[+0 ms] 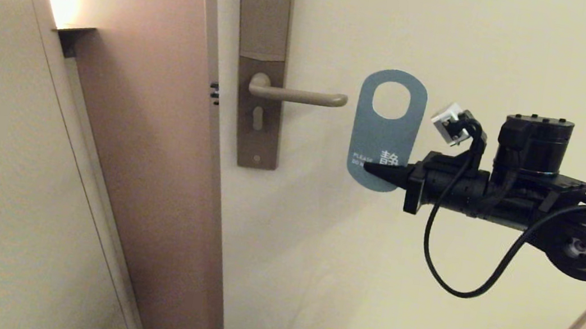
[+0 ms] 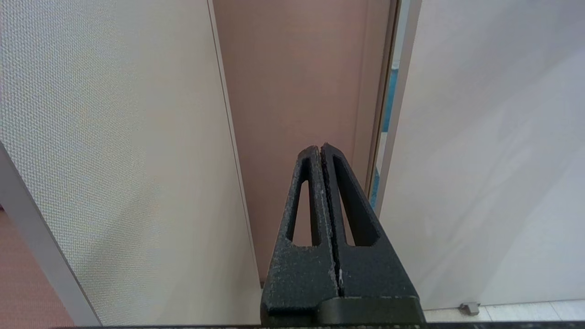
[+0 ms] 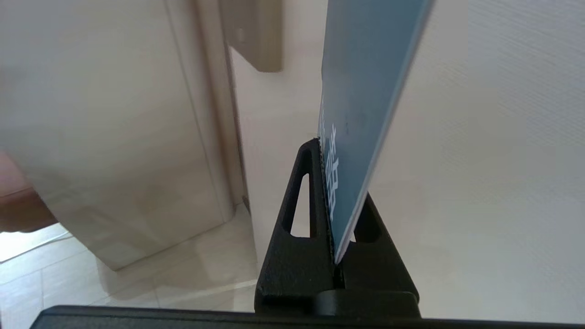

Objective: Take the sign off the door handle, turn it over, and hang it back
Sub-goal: Hang the sign back with the other side facing out

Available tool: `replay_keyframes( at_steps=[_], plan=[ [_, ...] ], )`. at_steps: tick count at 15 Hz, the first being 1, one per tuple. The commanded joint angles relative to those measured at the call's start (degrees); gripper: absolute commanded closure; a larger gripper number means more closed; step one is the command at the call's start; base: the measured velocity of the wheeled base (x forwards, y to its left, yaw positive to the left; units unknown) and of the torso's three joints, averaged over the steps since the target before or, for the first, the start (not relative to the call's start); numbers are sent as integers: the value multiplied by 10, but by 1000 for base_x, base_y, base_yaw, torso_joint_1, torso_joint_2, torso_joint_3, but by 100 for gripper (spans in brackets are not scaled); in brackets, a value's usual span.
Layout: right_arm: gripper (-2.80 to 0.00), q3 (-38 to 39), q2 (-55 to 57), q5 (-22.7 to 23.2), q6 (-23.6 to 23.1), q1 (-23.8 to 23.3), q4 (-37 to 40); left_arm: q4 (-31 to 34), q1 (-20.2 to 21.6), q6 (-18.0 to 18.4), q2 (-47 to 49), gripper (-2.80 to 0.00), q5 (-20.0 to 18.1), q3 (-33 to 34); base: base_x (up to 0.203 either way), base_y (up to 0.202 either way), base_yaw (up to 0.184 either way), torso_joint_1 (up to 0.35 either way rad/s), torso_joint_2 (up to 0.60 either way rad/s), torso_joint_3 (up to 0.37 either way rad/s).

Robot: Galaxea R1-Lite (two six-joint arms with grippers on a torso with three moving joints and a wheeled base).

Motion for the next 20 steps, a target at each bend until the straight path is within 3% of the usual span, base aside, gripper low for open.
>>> replay_keyframes(
  at_steps=[1, 20],
  plan=[
    [0, -2, 5, 1, -2, 8, -2, 0, 0, 0, 1, 0, 1, 0, 0, 0, 0, 0, 0, 0],
    [0, -72, 61, 0, 0, 28, -1, 0, 0, 0, 1, 0, 0, 0, 0, 0, 0, 0, 0, 0]
  ],
)
